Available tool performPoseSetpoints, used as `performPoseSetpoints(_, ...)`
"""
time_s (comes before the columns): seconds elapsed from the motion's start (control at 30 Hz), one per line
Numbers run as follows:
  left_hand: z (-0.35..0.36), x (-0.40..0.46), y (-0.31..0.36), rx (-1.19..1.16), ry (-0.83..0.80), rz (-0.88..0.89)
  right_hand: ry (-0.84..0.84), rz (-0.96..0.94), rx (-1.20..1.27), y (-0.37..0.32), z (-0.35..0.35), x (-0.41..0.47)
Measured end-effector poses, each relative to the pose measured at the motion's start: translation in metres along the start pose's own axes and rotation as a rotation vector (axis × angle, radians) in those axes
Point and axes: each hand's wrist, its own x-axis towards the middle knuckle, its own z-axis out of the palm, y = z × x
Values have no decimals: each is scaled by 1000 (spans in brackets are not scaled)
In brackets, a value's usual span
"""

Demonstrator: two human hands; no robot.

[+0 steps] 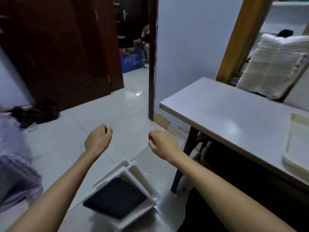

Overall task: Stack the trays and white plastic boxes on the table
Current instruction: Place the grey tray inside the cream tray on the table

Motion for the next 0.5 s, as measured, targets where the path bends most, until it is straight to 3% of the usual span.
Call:
performPoseSetpoints(0.13, 48, -35, -109, -3, -113, -234, -306, 49, -9, -10, 91, 2)
performPoseSetpoints(0.27, 104, -78, -172, -6, -256, -363, -523, 44, -3, -15, 157, -9)
performPoseSetpoints(0.5, 155, -109, -194, 74, -277, -286, -542, 18, 9, -31, 219, -9)
